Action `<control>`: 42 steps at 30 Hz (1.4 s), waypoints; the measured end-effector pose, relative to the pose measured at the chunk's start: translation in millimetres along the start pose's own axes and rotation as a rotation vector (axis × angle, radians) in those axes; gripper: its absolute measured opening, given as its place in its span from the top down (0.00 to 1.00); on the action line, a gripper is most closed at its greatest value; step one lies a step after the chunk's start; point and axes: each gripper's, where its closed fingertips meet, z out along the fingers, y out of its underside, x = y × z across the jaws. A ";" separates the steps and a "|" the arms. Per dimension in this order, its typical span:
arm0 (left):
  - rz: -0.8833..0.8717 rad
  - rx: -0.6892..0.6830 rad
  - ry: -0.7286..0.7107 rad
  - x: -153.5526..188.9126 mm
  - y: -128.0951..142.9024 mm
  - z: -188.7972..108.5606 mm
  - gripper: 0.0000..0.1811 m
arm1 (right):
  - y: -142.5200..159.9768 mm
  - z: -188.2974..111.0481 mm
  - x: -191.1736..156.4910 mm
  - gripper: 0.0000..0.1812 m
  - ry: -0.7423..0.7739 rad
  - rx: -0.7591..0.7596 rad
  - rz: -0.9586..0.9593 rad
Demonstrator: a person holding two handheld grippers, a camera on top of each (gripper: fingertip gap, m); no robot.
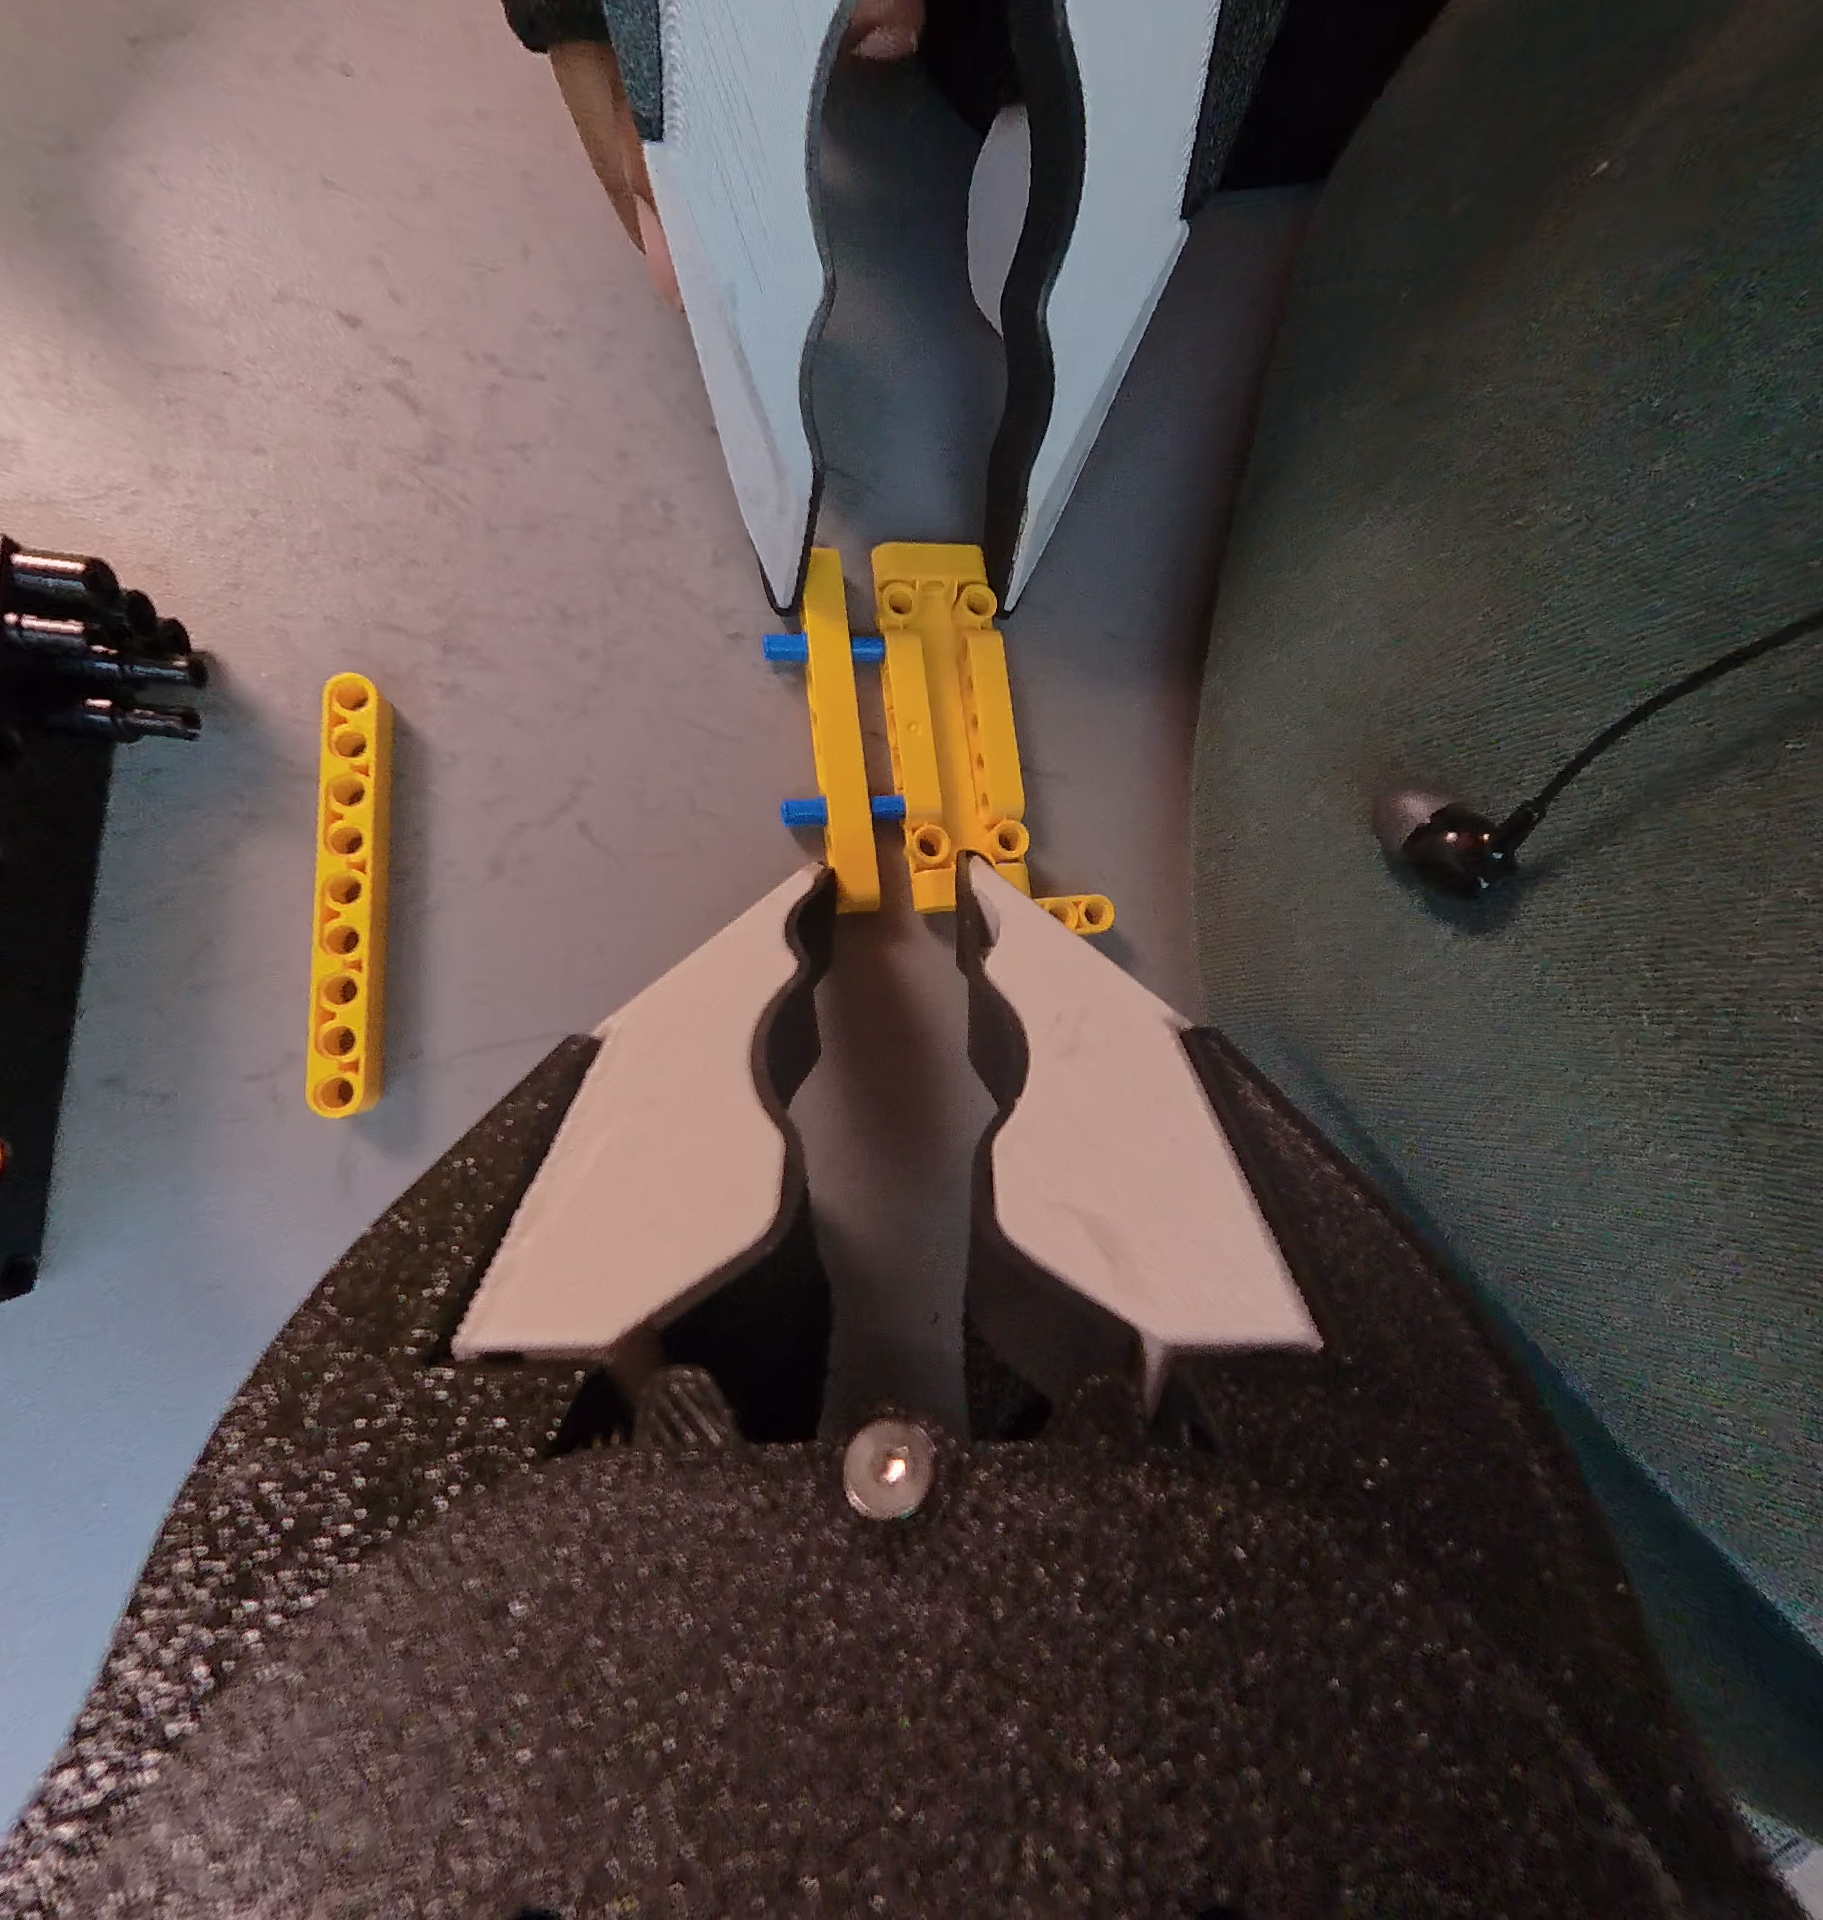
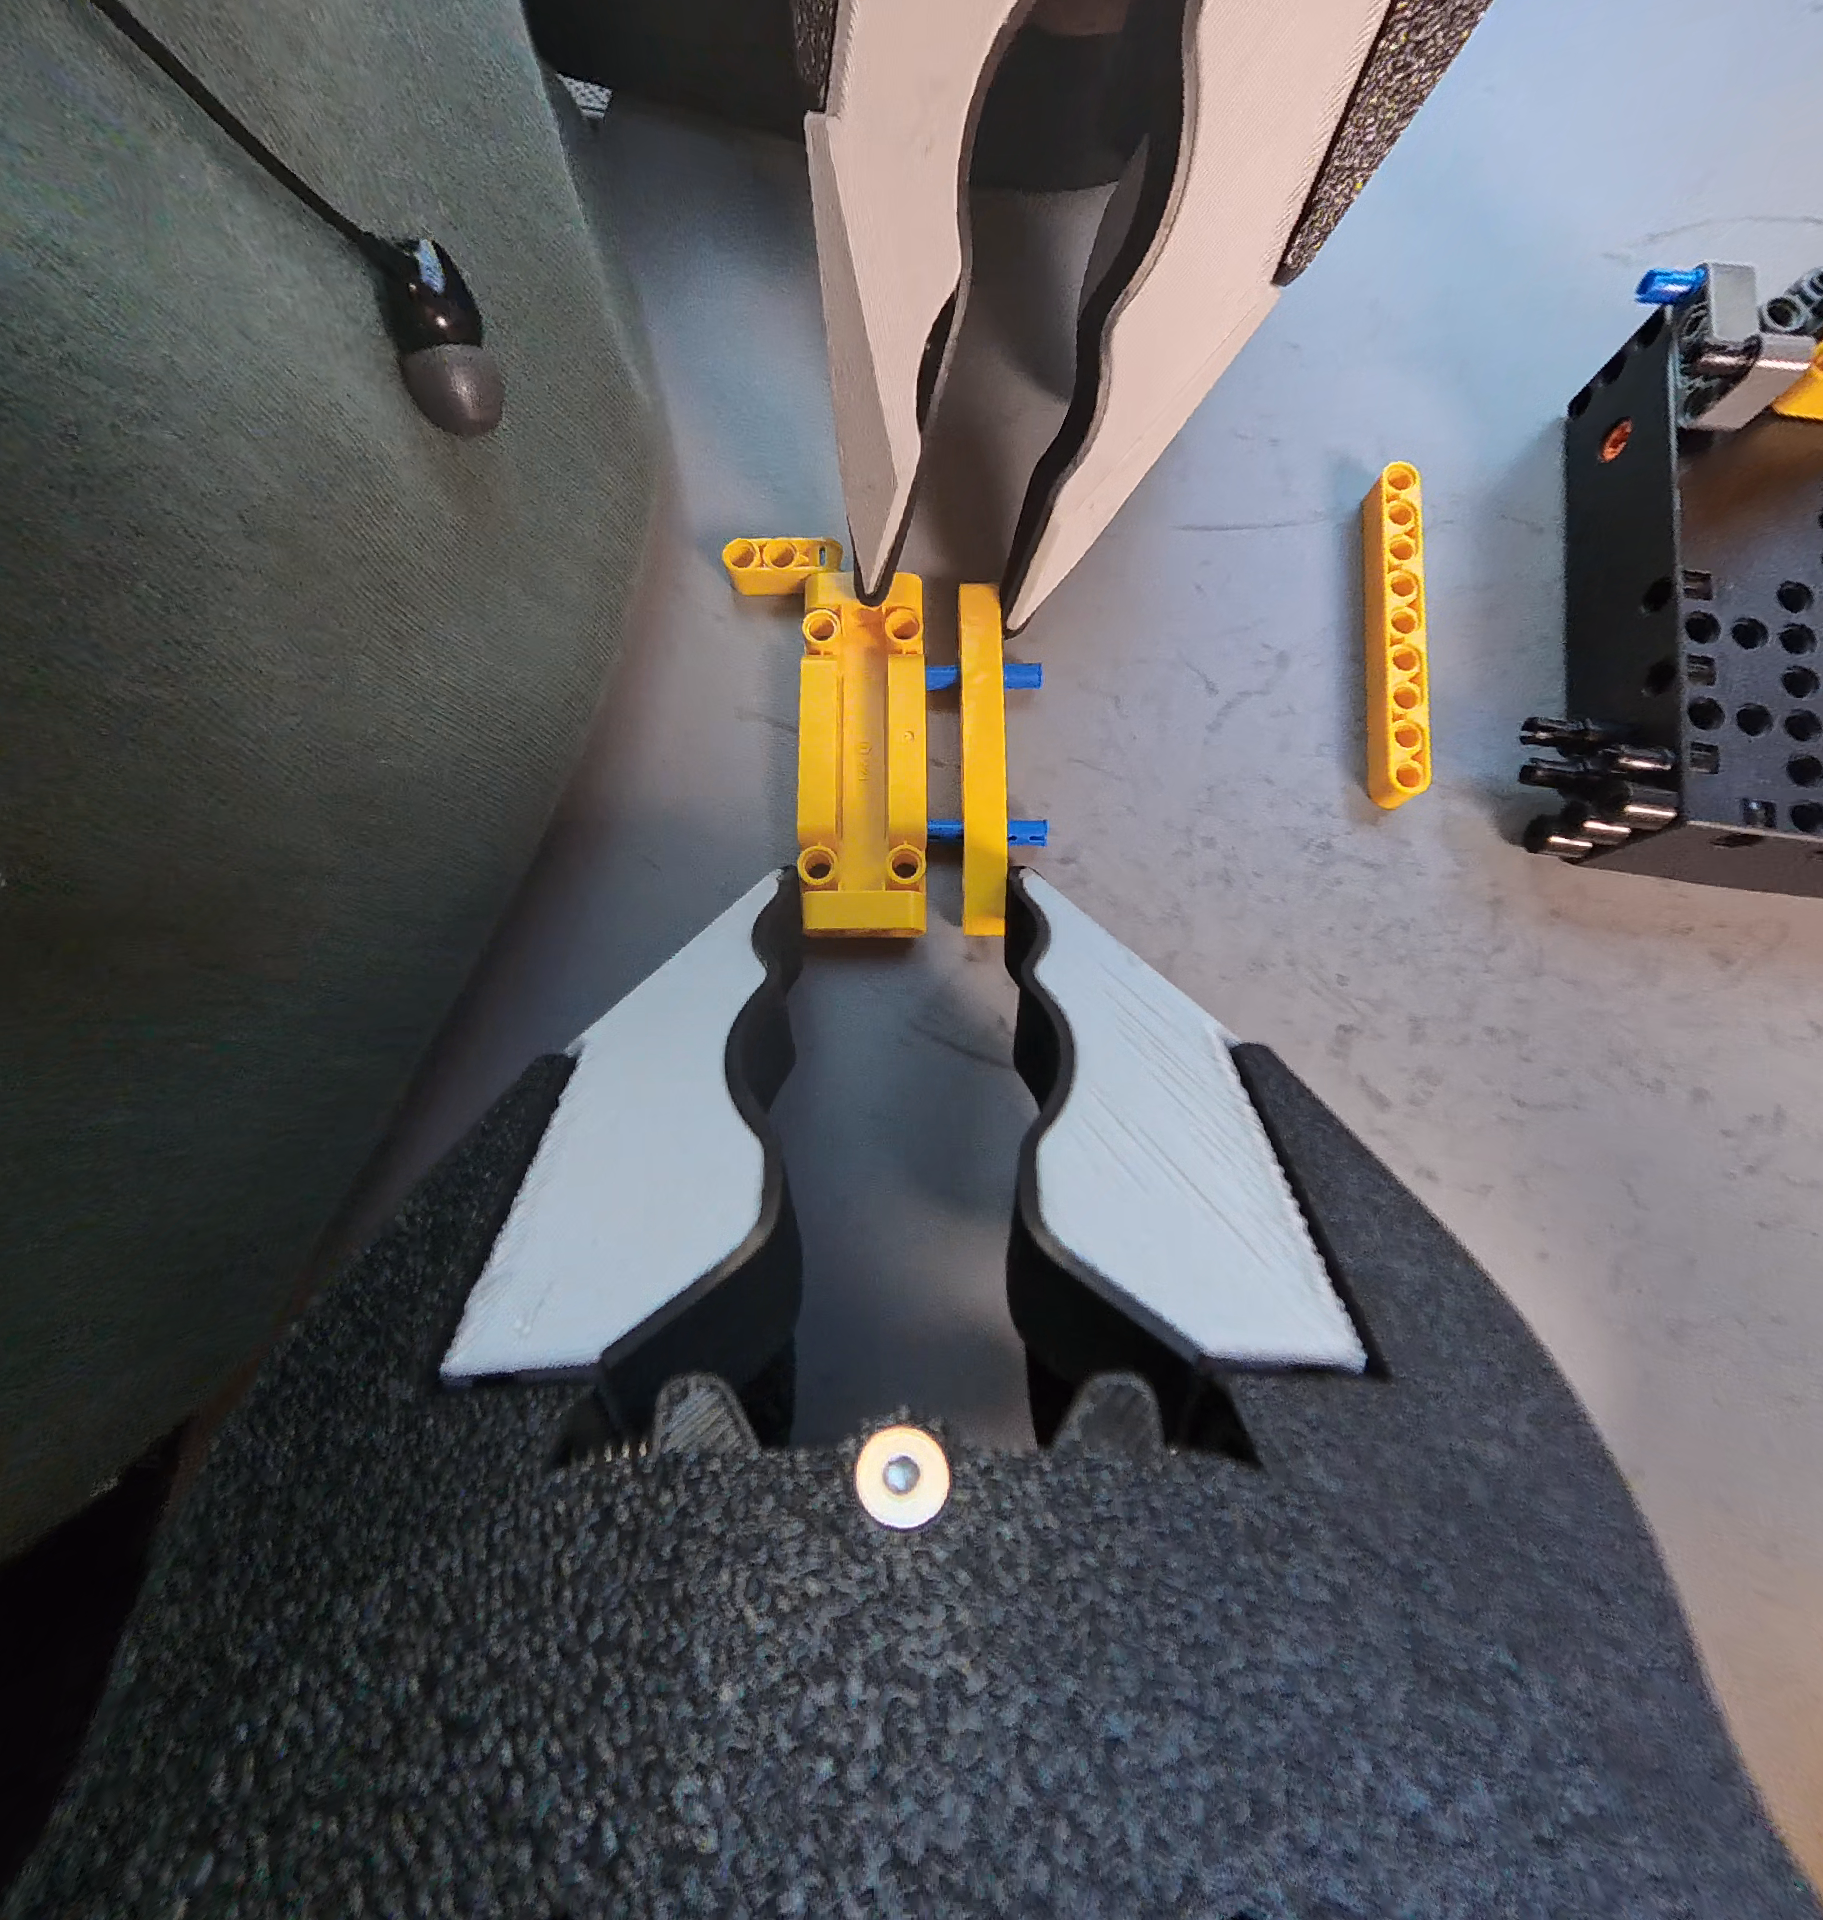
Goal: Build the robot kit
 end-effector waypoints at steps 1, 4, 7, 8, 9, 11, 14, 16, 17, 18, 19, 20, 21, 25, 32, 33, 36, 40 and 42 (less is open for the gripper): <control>-0.003 0.000 0.002 -0.1 0.0 0.0 0.88 | 0.1 0.1 -0.1 0.79 -0.001 -0.005 0.001; -0.011 0.001 0.013 0.0 -0.1 0.0 0.88 | 0.1 0.0 -0.9 0.79 -0.003 -0.013 0.015; -0.006 -0.006 0.008 -0.1 -0.2 0.0 0.86 | 0.2 0.0 -1.4 0.79 0.007 -0.026 0.032; 0.003 -0.013 0.005 0.1 0.0 -0.2 0.85 | 0.3 0.0 -1.9 0.79 0.008 -0.029 0.033; 0.012 -0.019 -0.009 -1.7 0.3 -0.9 0.81 | 0.3 0.1 -3.0 0.80 0.006 -0.032 0.030; 0.043 -0.031 -0.057 -8.9 0.3 -3.6 0.82 | -0.8 0.9 -3.0 0.82 0.014 -0.031 0.038; 0.056 -0.072 -0.083 -9.3 2.1 -2.3 0.83 | -0.8 1.2 -3.2 0.82 0.025 -0.043 0.036; 0.069 -0.092 -0.104 -9.2 2.5 -1.9 0.82 | -0.6 1.0 -3.2 0.81 0.035 -0.051 0.041; 0.071 -0.097 -0.109 -8.8 2.7 -1.8 0.82 | -0.4 0.8 -3.2 0.81 0.037 -0.050 0.045; 0.072 -0.099 -0.110 -8.1 3.2 -2.0 0.82 | -0.4 0.7 -3.1 0.82 0.040 -0.049 0.045; 0.066 -0.099 -0.101 -6.8 3.9 -2.5 0.83 | -0.3 0.7 -3.0 0.81 0.044 -0.050 0.044; 0.055 -0.096 -0.087 -5.1 4.4 -3.2 0.83 | -0.2 0.5 -2.7 0.81 0.049 -0.051 0.045; 0.041 -0.090 -0.077 -3.8 4.6 -4.1 0.83 | 0.1 0.0 -2.6 0.80 0.048 -0.053 0.046; 0.027 -0.068 -0.060 1.6 5.3 -9.6 0.83 | -8.0 -7.2 -6.1 0.75 0.004 0.007 0.082; -0.027 -0.038 -0.059 -0.1 2.2 -5.8 0.81 | -16.2 -0.6 9.4 0.81 0.015 -0.023 0.053; -0.021 -0.044 -0.056 1.6 2.6 -3.1 0.81 | -15.6 2.8 8.3 0.81 0.005 -0.043 0.038; -0.012 -0.036 -0.047 6.5 -0.2 -0.9 0.84 | -14.5 8.7 4.0 0.82 -0.023 -0.081 0.002; -0.014 -0.021 -0.042 10.1 -3.1 1.9 0.87 | -13.8 8.7 4.5 0.84 -0.014 -0.111 -0.042; -0.011 -0.016 -0.043 11.3 -4.4 3.6 0.86 | -13.0 7.9 4.6 0.84 0.001 -0.123 -0.066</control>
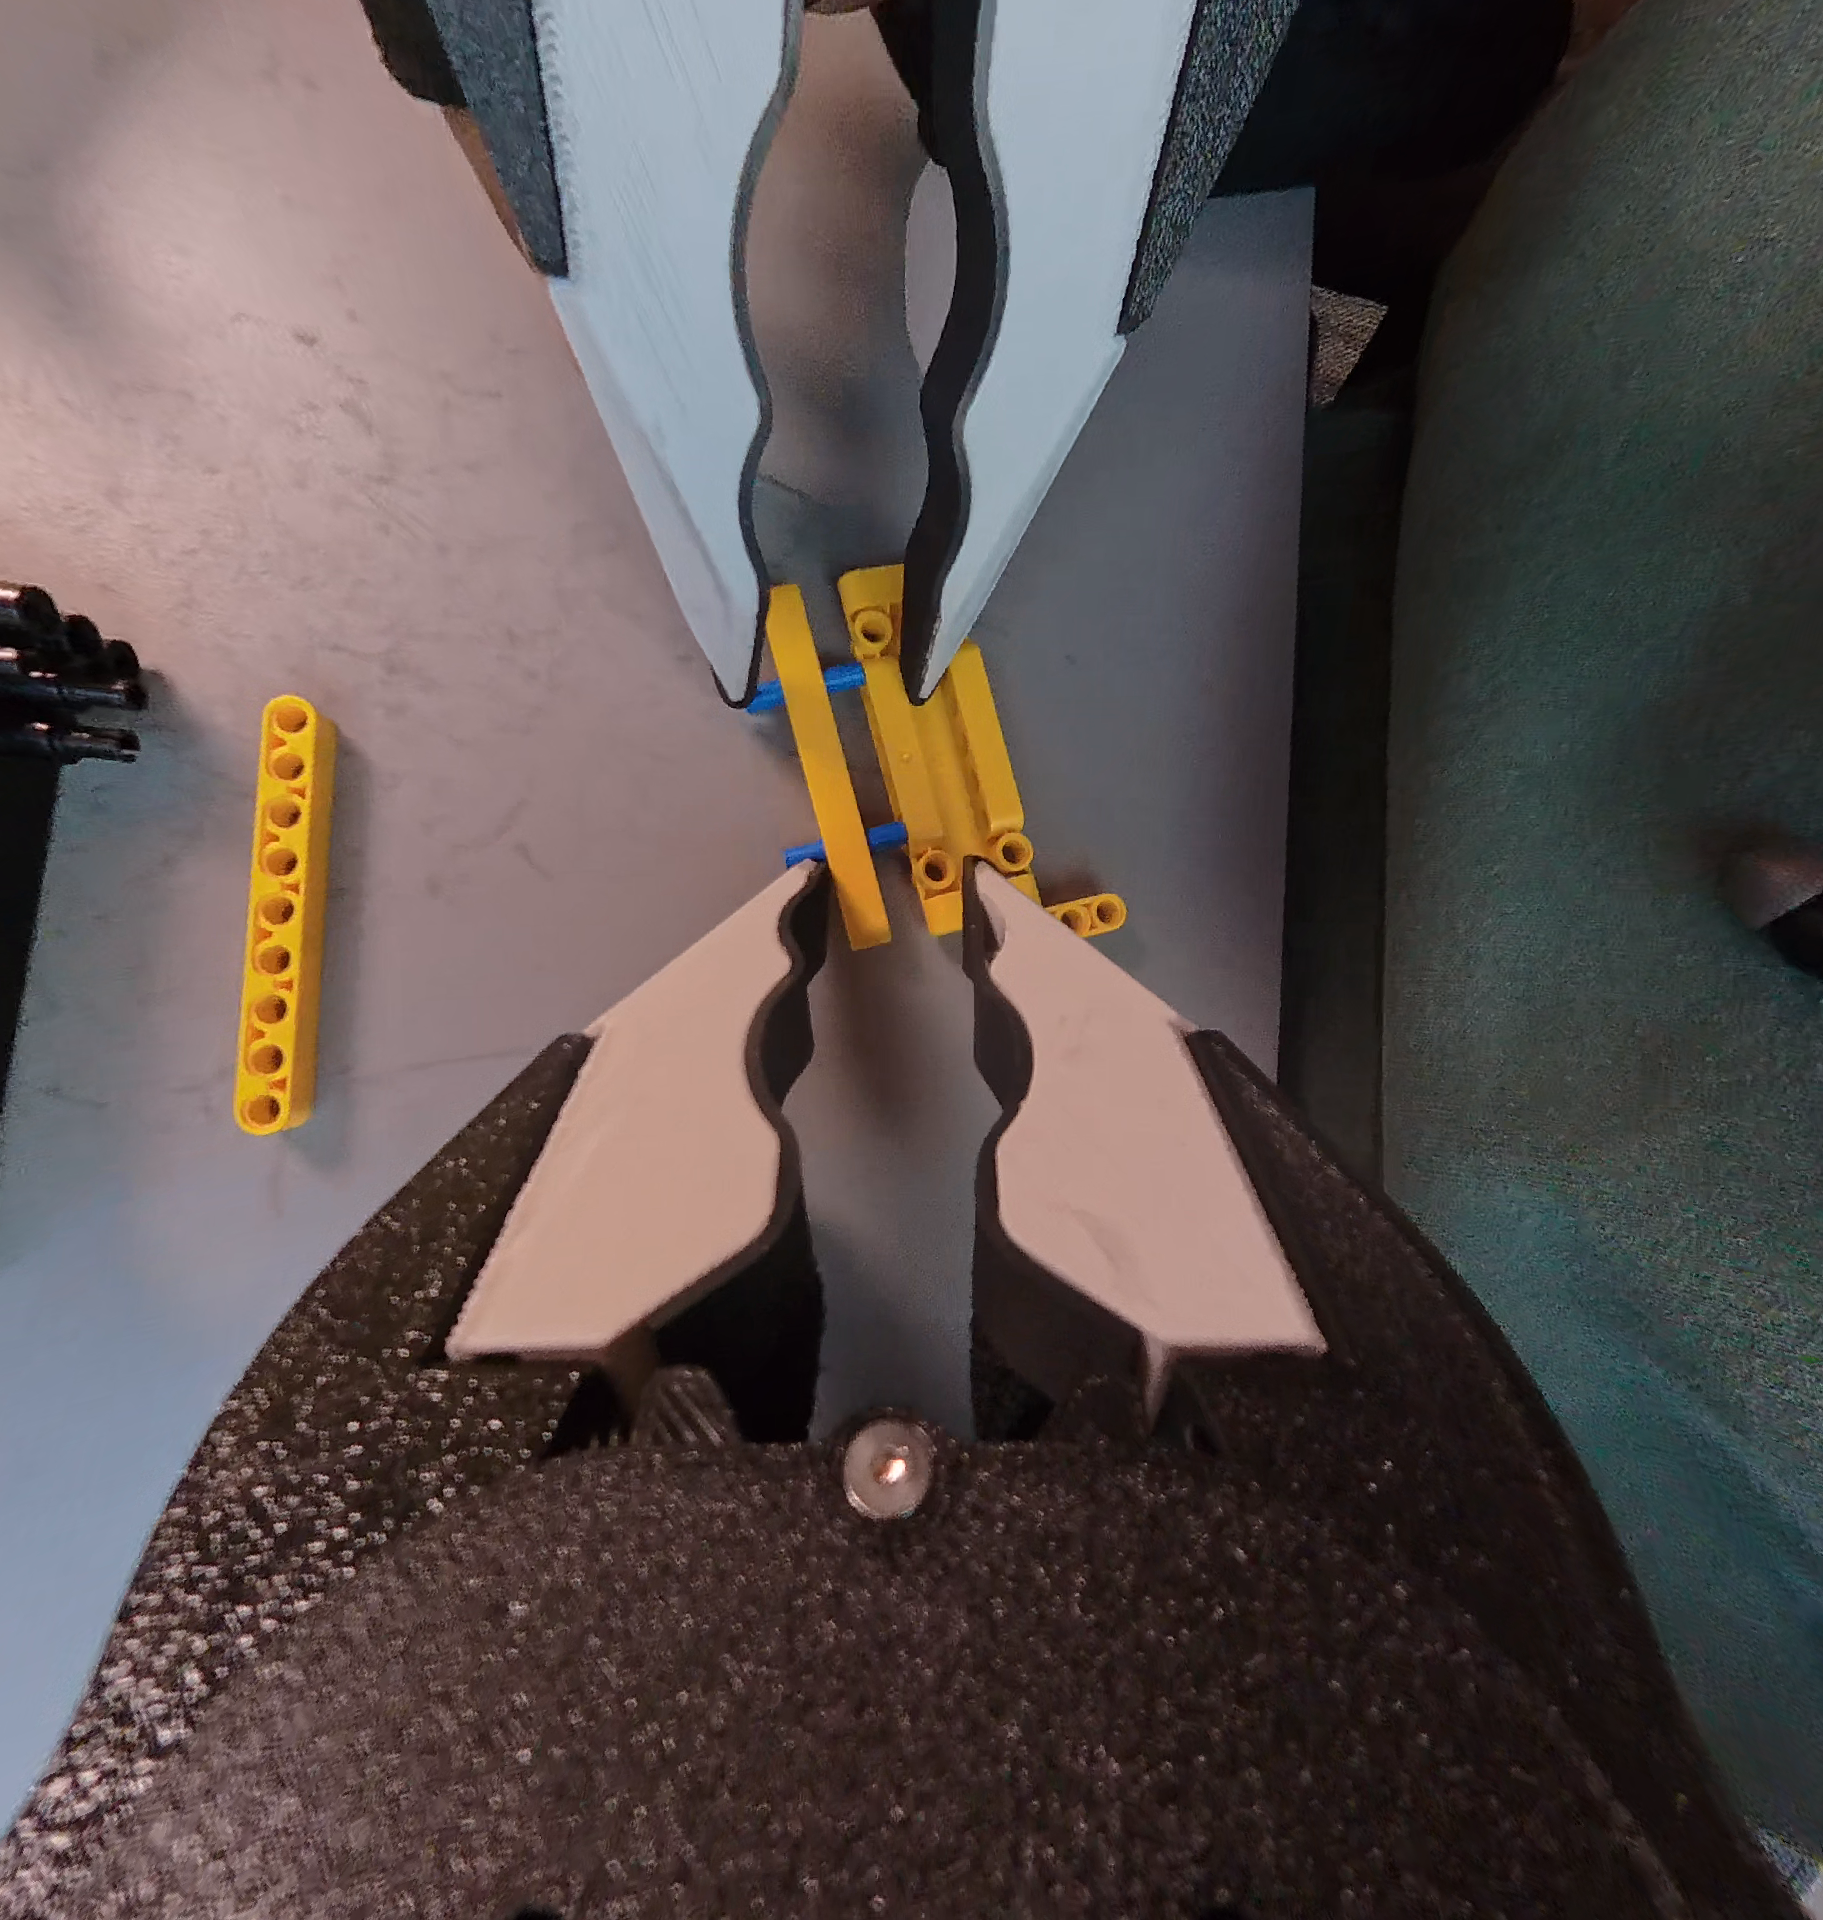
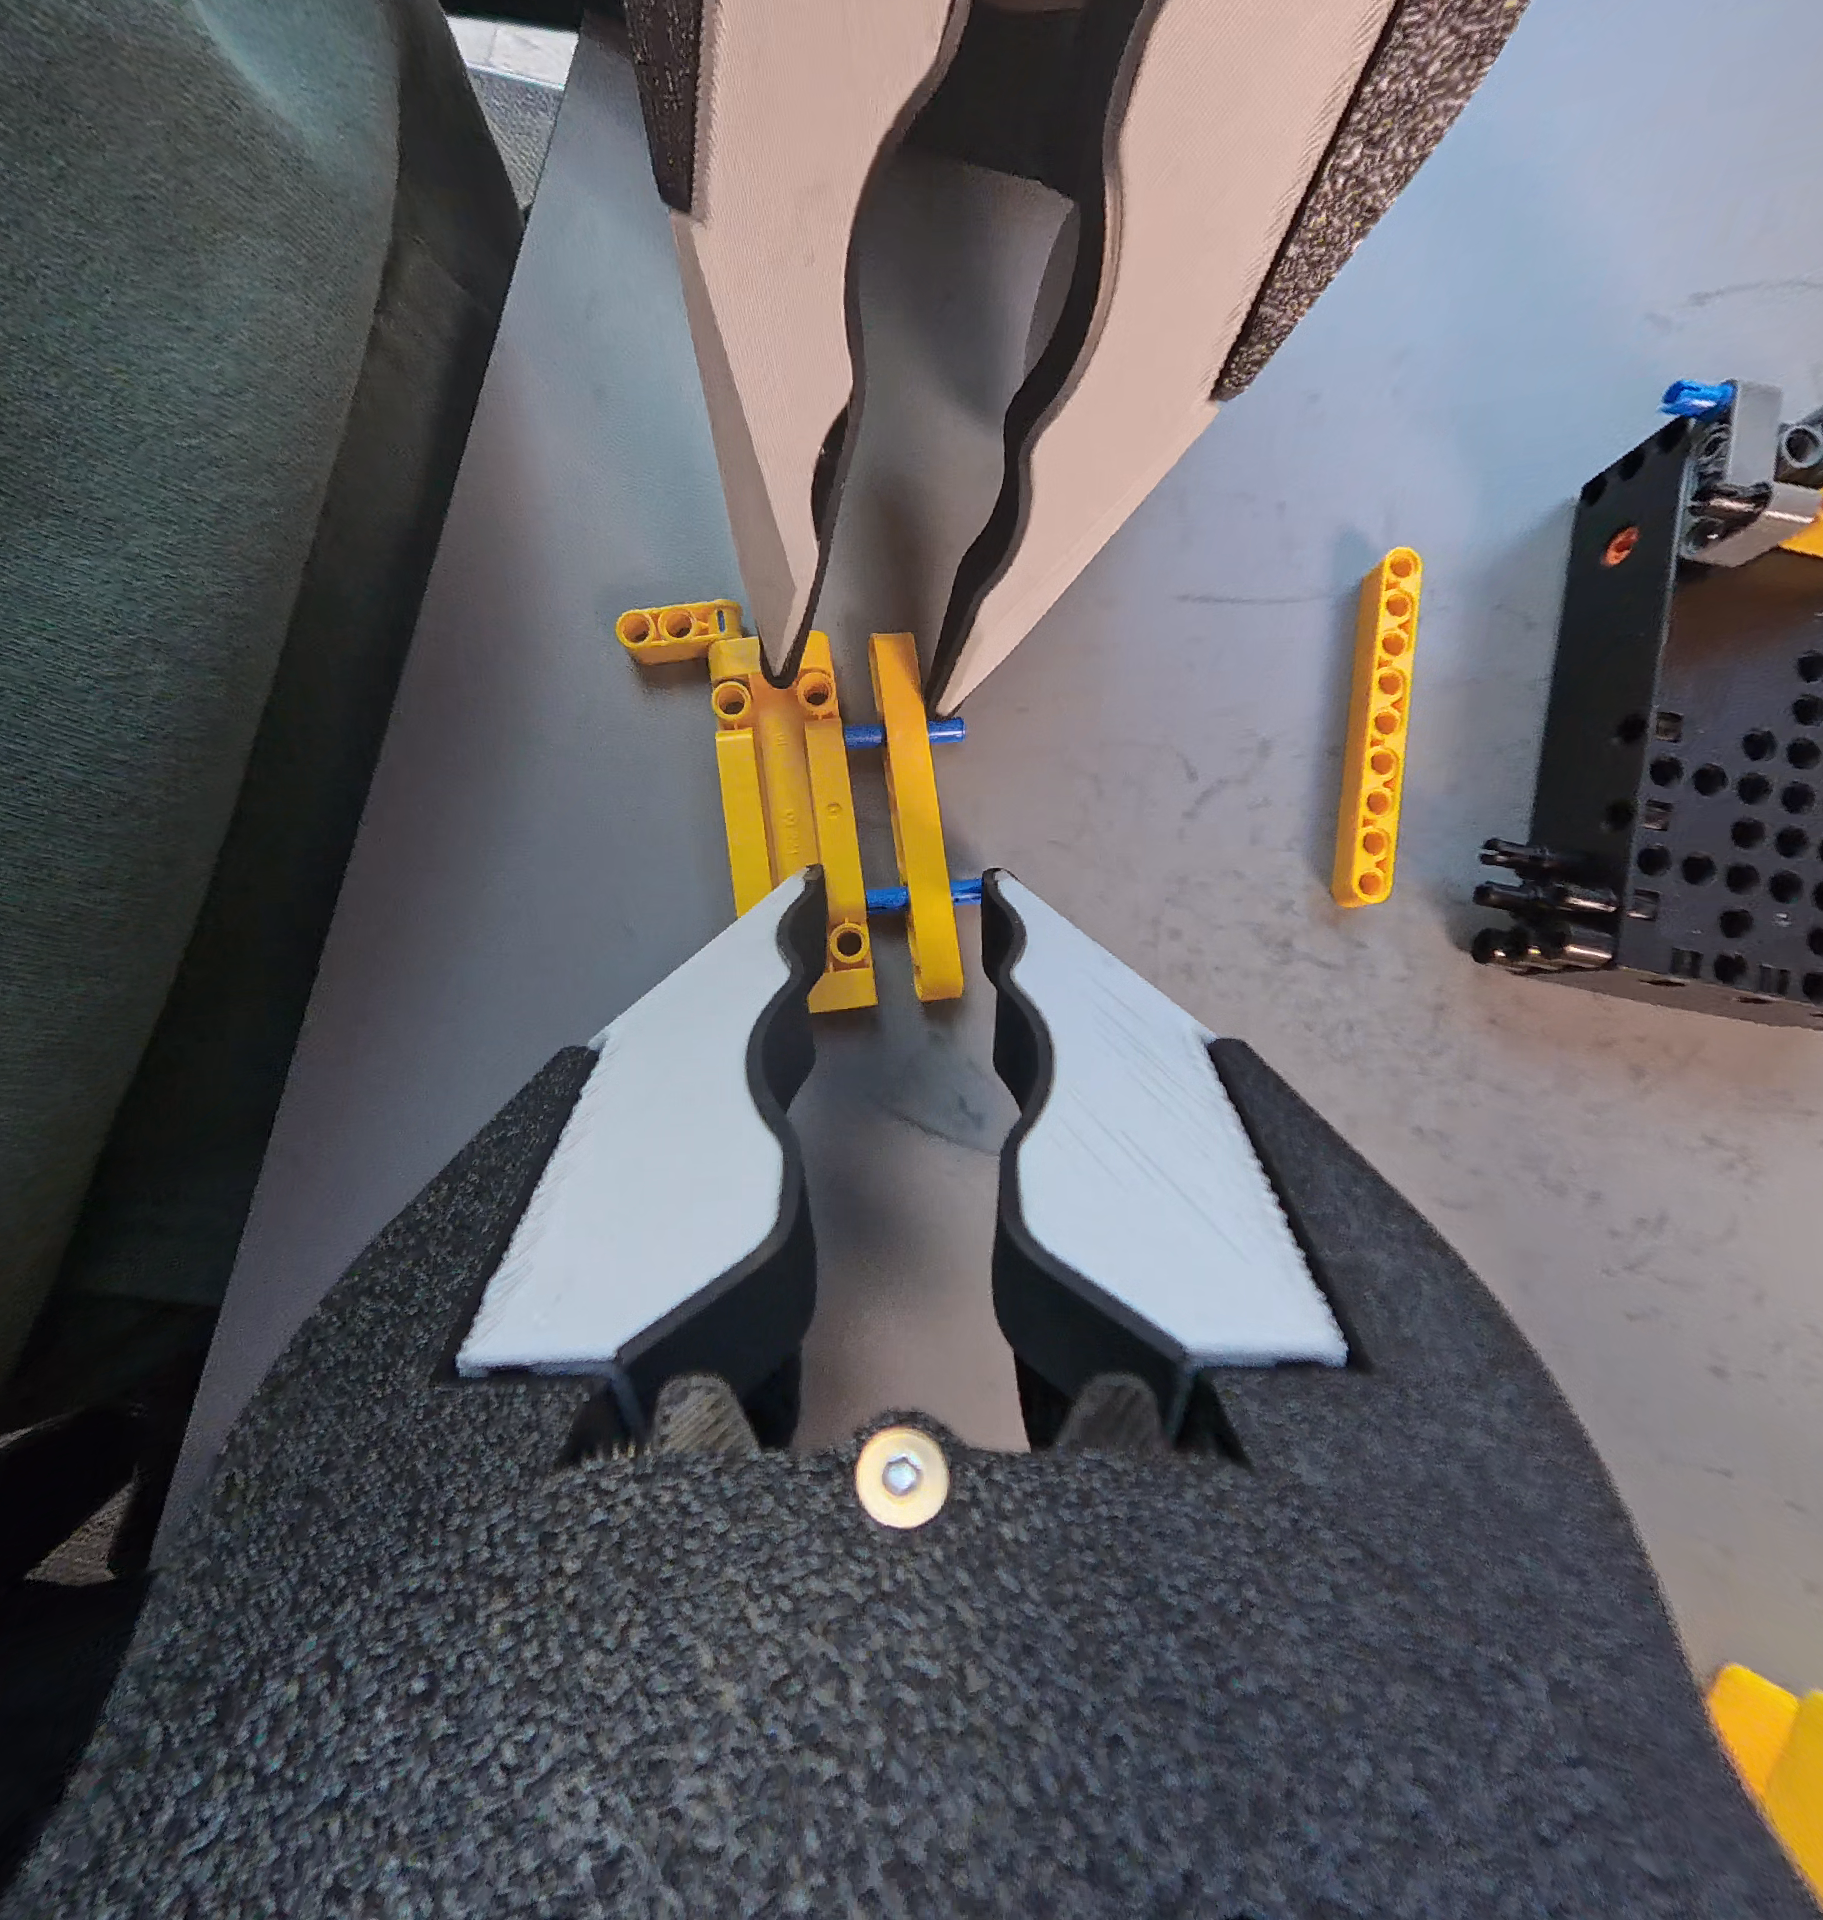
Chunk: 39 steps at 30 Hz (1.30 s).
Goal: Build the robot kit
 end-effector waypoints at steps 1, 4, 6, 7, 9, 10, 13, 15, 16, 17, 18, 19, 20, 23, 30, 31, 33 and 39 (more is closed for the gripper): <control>0.001 0.002 -0.011 -1.0 -0.7 0.5 0.85 | 0.5 -0.7 0.3 0.84 0.012 -0.004 -0.007; 0.009 -0.002 -0.024 -1.6 -1.0 1.9 0.84 | 2.0 -3.2 1.7 0.85 0.059 -0.001 -0.019; 0.016 -0.005 -0.032 -2.1 -0.9 1.7 0.84 | 1.5 -5.0 2.5 0.84 0.076 0.016 -0.004; 0.022 -0.005 -0.037 -2.7 -1.3 1.1 0.84 | 1.4 -6.2 2.7 0.84 0.080 0.025 0.002; 0.026 0.002 -0.038 -3.4 -2.8 0.0 0.84 | 2.0 -9.0 1.7 0.84 0.071 0.037 0.020; 0.023 0.005 -0.039 -4.0 -3.4 -0.4 0.84 | 3.3 -9.7 1.8 0.84 0.065 0.037 0.030; 0.017 -0.002 -0.038 -5.2 -3.7 1.6 0.84 | 7.6 -6.9 1.0 0.84 0.040 0.027 0.047; 0.022 -0.007 -0.046 -6.0 -5.0 3.1 0.86 | 7.7 -4.2 0.0 0.84 0.025 0.024 0.051; 0.024 -0.013 -0.051 -6.4 -5.3 3.3 0.86 | 8.0 -4.3 0.9 0.84 0.026 0.020 0.050; 0.027 -0.016 -0.058 -6.8 -5.7 3.8 0.86 | 8.5 -4.8 1.8 0.85 0.027 0.014 0.053; 0.029 -0.018 -0.064 -6.8 -6.0 4.1 0.86 | 8.9 -5.1 2.4 0.85 0.027 0.009 0.057; 0.030 -0.022 -0.071 -7.0 -6.2 4.1 0.85 | 9.0 -5.2 2.5 0.85 0.030 0.005 0.057; 0.033 -0.026 -0.083 -7.8 -6.1 3.7 0.84 | 8.8 -5.0 2.4 0.85 0.037 0.003 0.053; 0.049 -0.042 -0.123 -10.3 -5.0 1.6 0.83 | 7.1 -3.7 1.3 0.86 0.056 0.006 0.054; 0.056 -0.036 -0.142 -5.8 -9.8 1.7 0.82 | 3.0 -5.0 0.1 0.82 0.073 0.030 0.068; 0.056 -0.039 -0.148 -6.5 -9.3 2.9 0.82 | 2.7 -5.7 -0.1 0.82 0.070 0.035 0.071; 0.060 -0.049 -0.150 -6.4 -7.6 5.9 0.82 | 4.1 -5.6 1.6 0.82 0.072 0.028 0.077; 0.080 -0.067 -0.175 -10.1 -5.7 9.7 0.83 | 7.6 -3.1 0.1 0.87 0.048 0.002 0.100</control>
